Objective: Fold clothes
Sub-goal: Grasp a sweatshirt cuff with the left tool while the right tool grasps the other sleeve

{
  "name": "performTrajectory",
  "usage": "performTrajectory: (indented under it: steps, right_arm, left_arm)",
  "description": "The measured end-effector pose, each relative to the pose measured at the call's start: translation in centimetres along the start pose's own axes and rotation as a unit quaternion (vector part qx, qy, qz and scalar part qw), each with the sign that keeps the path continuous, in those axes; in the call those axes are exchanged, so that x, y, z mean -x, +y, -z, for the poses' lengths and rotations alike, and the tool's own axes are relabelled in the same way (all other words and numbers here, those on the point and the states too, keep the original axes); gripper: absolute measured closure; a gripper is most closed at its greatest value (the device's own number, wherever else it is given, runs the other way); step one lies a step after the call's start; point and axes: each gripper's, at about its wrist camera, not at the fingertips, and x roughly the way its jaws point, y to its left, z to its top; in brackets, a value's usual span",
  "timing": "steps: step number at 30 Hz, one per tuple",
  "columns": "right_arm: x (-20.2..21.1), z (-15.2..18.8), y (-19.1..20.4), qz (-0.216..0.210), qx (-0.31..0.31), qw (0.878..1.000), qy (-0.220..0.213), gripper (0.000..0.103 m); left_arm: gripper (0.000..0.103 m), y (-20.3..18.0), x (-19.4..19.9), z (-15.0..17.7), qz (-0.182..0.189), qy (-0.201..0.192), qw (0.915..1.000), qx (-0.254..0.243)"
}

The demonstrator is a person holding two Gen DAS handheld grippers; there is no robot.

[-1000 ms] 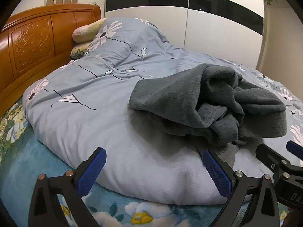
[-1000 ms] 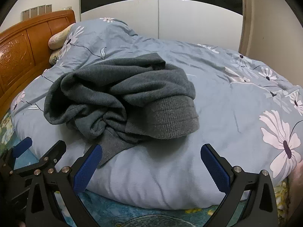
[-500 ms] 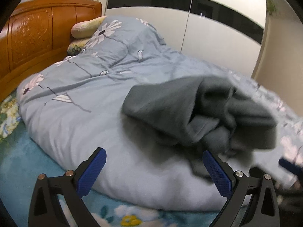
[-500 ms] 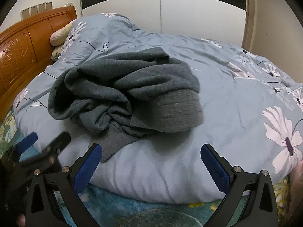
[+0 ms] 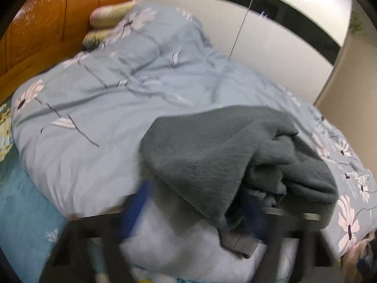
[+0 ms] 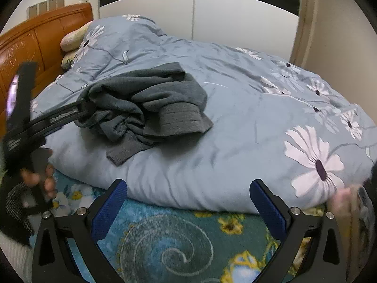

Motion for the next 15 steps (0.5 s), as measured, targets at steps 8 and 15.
performTrajectory:
  steps: [8, 15]
  right_arm:
    - [5.4, -1.3, -3.4, 0.005, -0.012, 1.000, -0.028, 0.000]
    - [11.1, 0.1, -5.4, 0.009, -0.033, 0.999, -0.033, 0.000]
  left_arm:
    - [0.098, -1.6, 5.3, -1.7, -0.004, -0.007, 0.9999, -0.007]
    - [0.098, -0.9, 19.2, -4.3, 0.034, -0.105, 0.9931, -0.040]
